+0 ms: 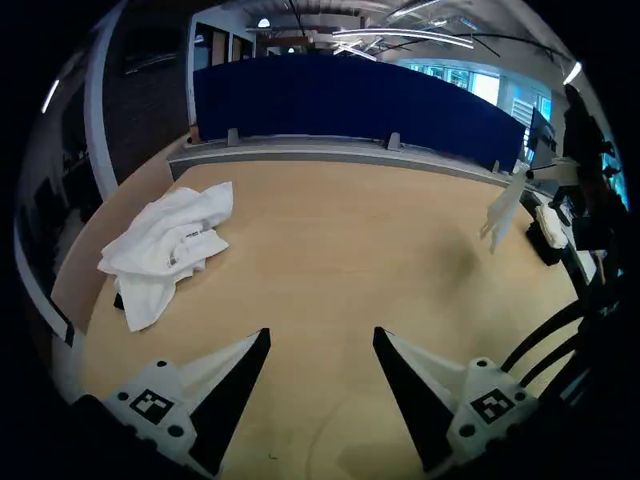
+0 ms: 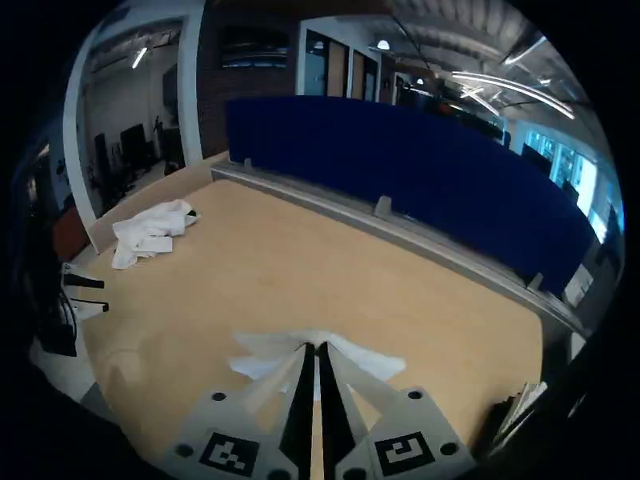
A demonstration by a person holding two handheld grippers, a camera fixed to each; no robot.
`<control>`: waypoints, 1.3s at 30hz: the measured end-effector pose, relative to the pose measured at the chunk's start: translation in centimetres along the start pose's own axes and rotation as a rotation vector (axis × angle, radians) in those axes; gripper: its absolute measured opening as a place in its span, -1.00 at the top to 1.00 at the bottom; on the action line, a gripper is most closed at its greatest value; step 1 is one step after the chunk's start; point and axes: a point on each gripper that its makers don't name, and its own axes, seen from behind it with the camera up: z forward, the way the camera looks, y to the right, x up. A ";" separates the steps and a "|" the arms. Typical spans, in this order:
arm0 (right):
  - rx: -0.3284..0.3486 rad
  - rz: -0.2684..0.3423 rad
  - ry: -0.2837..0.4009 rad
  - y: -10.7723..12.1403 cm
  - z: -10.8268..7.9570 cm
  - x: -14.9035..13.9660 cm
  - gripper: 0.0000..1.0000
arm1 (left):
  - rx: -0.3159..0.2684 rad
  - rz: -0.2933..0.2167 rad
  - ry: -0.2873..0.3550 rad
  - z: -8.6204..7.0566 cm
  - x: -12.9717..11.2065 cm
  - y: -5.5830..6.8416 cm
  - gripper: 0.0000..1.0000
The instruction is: Fold towel
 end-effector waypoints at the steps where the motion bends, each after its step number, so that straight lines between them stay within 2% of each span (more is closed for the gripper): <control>1: -0.006 0.002 -0.003 0.7 -0.1 -0.2 0.93 | 0.001 0.000 -0.001 0.0 0.0 0.1 -0.91; 20: -0.109 0.047 -0.061 14.7 -2.0 -3.3 0.93 | 0.040 0.007 -0.016 0.0 0.0 0.3 -0.91; 26: -0.135 0.043 -0.085 18.2 -2.2 -3.7 0.93 | 0.048 0.005 -0.018 -0.1 0.1 0.4 -0.91; 32: -0.155 0.036 -0.106 20.5 -2.0 -4.3 0.93 | 0.054 0.004 -0.025 0.0 -0.2 0.7 -0.91; 39: -0.167 0.056 -0.106 22.0 -1.2 -4.4 0.93 | 0.060 0.002 -0.030 0.1 -0.3 0.8 -0.91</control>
